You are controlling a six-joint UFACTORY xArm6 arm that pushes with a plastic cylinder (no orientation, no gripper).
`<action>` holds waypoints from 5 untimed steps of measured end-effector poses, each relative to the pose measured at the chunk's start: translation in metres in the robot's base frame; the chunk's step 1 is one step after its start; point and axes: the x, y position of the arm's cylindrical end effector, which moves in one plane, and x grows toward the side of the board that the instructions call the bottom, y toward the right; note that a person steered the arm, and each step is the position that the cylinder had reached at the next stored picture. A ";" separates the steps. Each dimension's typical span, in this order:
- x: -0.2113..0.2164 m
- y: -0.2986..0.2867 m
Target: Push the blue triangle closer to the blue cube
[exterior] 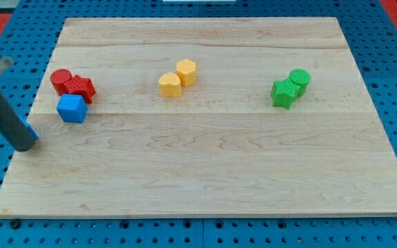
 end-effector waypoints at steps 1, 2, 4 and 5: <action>0.014 -0.012; 0.014 -0.038; -0.035 -0.002; -0.049 -0.001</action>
